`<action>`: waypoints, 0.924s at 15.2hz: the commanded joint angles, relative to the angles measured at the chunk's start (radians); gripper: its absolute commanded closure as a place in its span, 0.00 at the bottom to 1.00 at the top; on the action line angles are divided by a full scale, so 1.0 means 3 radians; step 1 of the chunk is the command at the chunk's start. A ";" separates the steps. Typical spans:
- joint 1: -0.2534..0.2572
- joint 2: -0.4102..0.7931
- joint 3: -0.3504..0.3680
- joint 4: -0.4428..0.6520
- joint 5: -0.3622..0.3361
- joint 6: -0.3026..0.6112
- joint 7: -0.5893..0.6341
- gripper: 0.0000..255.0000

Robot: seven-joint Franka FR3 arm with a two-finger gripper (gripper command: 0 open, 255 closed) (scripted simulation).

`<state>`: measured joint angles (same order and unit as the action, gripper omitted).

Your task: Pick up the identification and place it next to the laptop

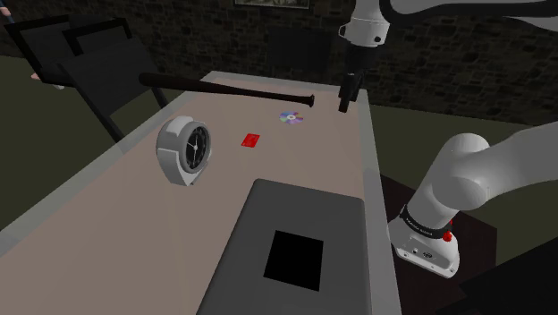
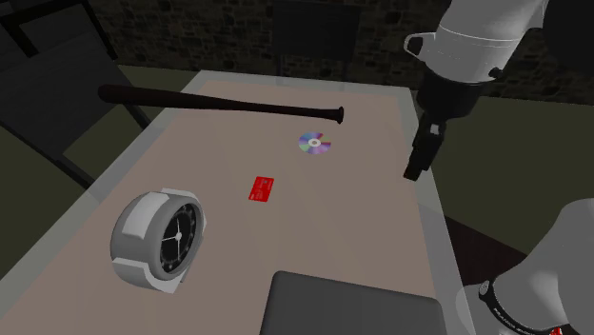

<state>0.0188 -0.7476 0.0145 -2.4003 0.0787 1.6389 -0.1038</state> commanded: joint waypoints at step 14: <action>-0.0172 0.1931 0.0415 0.1111 0.0626 0.0289 0.1771 0.00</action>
<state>-0.0285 -0.2230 0.1357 -2.0999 0.2554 1.7150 0.3872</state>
